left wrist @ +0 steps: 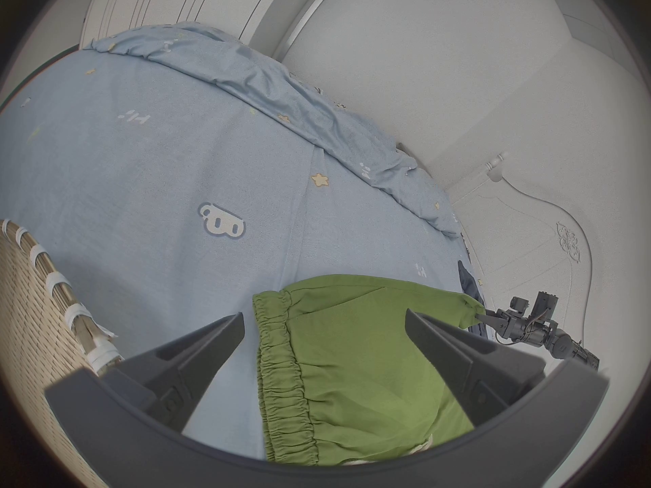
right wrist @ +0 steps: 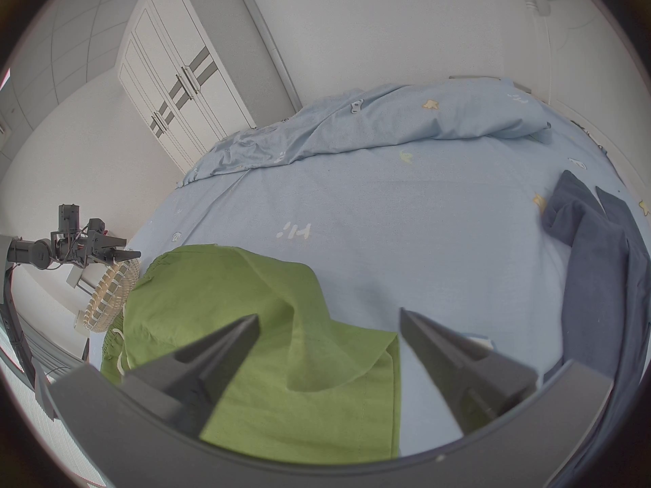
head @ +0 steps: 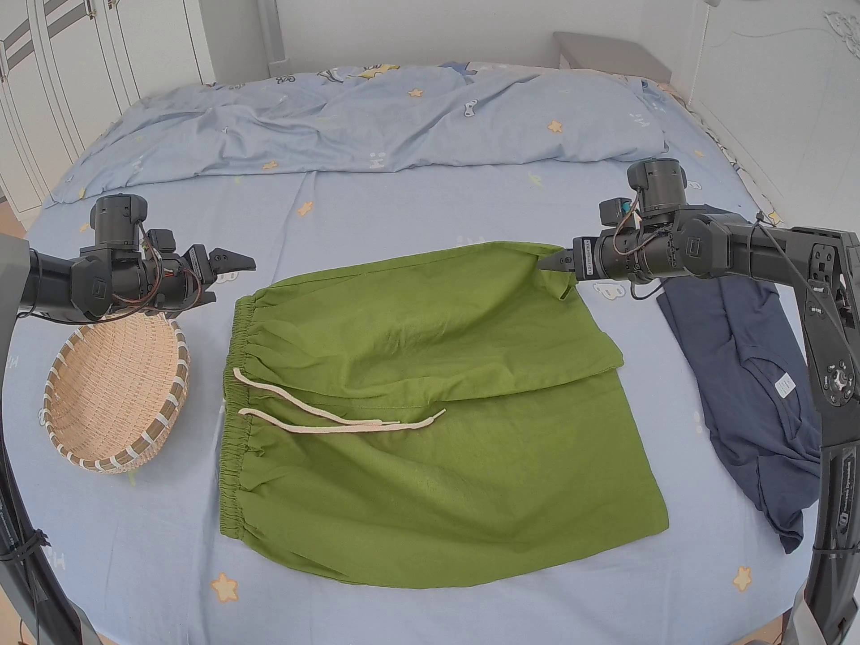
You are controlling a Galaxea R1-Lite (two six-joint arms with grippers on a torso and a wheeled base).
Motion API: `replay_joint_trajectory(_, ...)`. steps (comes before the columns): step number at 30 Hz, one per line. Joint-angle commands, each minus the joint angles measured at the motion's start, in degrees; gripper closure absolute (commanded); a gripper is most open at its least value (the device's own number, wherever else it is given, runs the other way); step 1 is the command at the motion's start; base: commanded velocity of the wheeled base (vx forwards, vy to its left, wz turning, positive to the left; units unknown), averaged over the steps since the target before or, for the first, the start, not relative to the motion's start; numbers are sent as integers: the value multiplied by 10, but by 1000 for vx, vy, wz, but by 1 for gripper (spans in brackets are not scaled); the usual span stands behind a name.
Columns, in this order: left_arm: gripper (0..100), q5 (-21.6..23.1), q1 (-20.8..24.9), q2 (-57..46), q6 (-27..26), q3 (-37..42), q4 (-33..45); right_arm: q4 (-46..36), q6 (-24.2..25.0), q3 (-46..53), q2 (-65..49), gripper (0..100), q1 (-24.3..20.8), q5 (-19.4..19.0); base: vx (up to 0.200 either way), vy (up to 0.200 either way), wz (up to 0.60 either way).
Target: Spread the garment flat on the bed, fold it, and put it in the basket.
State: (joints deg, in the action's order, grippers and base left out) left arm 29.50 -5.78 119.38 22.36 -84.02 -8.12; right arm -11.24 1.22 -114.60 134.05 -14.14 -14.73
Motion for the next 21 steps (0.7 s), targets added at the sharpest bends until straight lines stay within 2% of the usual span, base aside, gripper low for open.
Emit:
replay_joint_trajectory(1,0,0,2,-3,0,2,0,0,2,0,-1,0,3,-1,0,0,0)
replay_joint_trajectory(8,0,0,6,-39,2,18,2,1,4,0,-7,0,9,-1,0,0,0)
replay_joint_trajectory(10,0,1,20,-70,3,37,1,-1,5,0,-26,0,17,-2,0,0,0)
replay_joint_trajectory(15,0,5,42,-137,46,92,2,-26,48,0,-116,0,39,-13,0,0,0)
replay_joint_trajectory(16,0,6,49,-162,73,123,2,-38,60,9,-162,0,47,-37,0,0,0)
replay_joint_trajectory(17,0,6,49,-162,73,123,2,-38,60,9,-162,0,47,-37,0,0,0)
replay_joint_trajectory(18,0,7,53,-193,89,170,0,-37,64,91,-219,0,63,-83,0,0,0)
replay_joint_trajectory(20,0,13,56,-220,90,218,0,-36,64,183,-286,0,77,-135,0,0,0)
replay_joint_trajectory(21,0,16,56,-226,91,229,0,-35,64,206,-302,0,80,-147,0,0,0)
